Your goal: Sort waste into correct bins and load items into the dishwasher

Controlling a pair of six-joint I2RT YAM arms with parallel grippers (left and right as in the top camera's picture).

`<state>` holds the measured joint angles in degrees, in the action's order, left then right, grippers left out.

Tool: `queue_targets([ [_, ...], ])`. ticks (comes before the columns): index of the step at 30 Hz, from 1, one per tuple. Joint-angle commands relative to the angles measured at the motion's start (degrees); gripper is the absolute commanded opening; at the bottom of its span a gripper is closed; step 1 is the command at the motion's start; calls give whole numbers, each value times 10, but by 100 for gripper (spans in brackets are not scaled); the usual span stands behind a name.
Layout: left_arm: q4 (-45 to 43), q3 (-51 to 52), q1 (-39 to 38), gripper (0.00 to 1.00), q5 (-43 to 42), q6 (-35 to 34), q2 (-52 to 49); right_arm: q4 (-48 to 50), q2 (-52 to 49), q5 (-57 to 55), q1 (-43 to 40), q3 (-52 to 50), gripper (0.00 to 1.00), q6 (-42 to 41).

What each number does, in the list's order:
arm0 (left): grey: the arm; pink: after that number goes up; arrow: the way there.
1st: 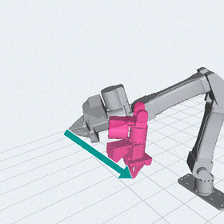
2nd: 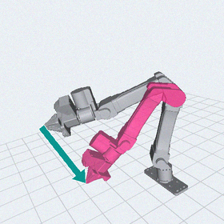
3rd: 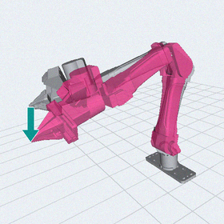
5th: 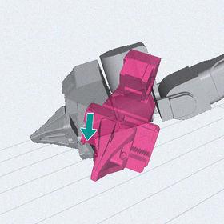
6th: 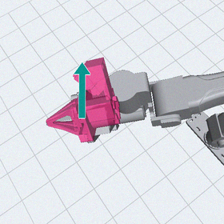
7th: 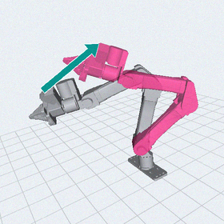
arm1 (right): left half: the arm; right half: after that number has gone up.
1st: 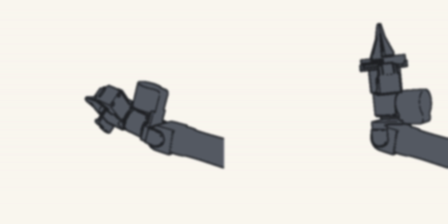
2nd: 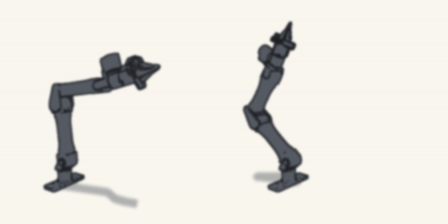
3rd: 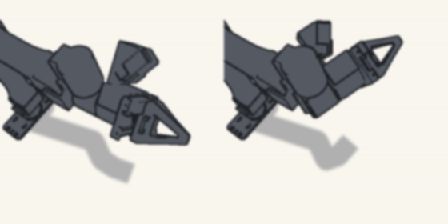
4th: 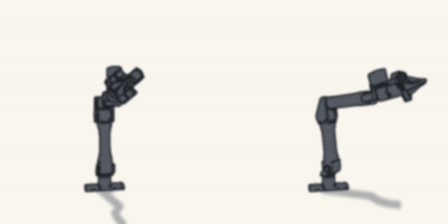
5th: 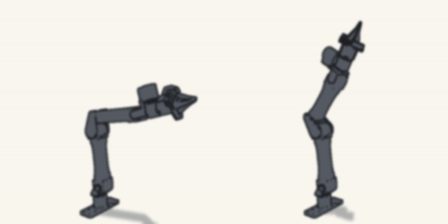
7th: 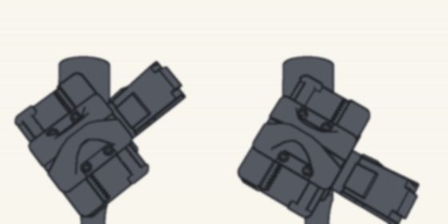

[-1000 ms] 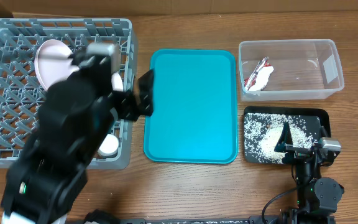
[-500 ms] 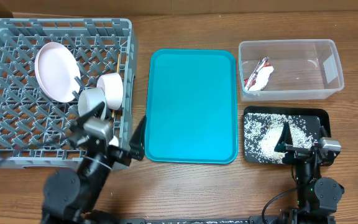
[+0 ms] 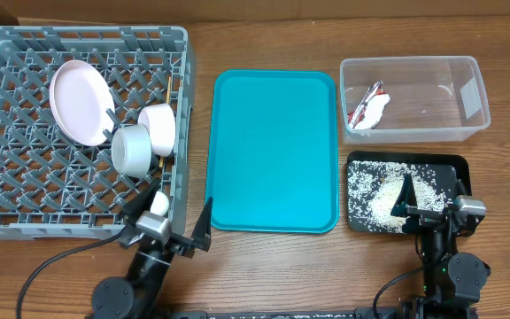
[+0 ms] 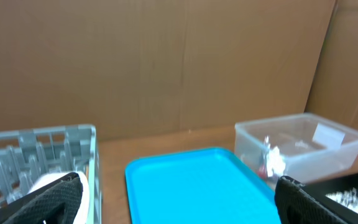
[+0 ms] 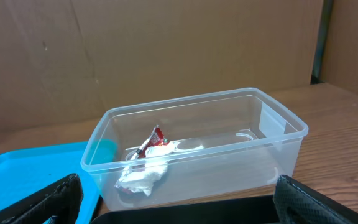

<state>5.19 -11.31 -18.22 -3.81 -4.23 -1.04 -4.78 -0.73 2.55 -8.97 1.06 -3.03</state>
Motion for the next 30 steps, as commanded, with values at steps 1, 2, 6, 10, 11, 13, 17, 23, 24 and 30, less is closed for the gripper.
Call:
queue_targets([
  [1,-12,37,6,99,-2,11,9,2,5,-3,-2,-6,100,-4],
  [2,-20,50,6,100,-1,11,9,2,5,-3,-2,-6,100,-4],
  [6,-76,109,6,100,-1,10,9,2,5,-3,-2,-6,100,-4],
  [10,-53,110,6,100,-1,10,9,2,5,-3,-2,-6,100,-4],
  [11,-52,110,6,100,-1,10,8,2,5,-3,-2,-6,100,-4],
  [13,-50,110,6,100,-1,10,8,2,5,-3,-2,-6,100,-4],
  [17,-18,110,6,100,-1,10,8,2,5,-3,-2,-6,100,-4],
  [23,-10,110,6,100,-1,10,5,2,5,-3,-2,-6,100,-4],
  [24,-10,110,6,100,-1,10,5,2,5,-3,-2,-6,100,-4],
  [30,-10,110,6,100,-1,10,5,2,5,-3,-2,-6,100,-4],
])
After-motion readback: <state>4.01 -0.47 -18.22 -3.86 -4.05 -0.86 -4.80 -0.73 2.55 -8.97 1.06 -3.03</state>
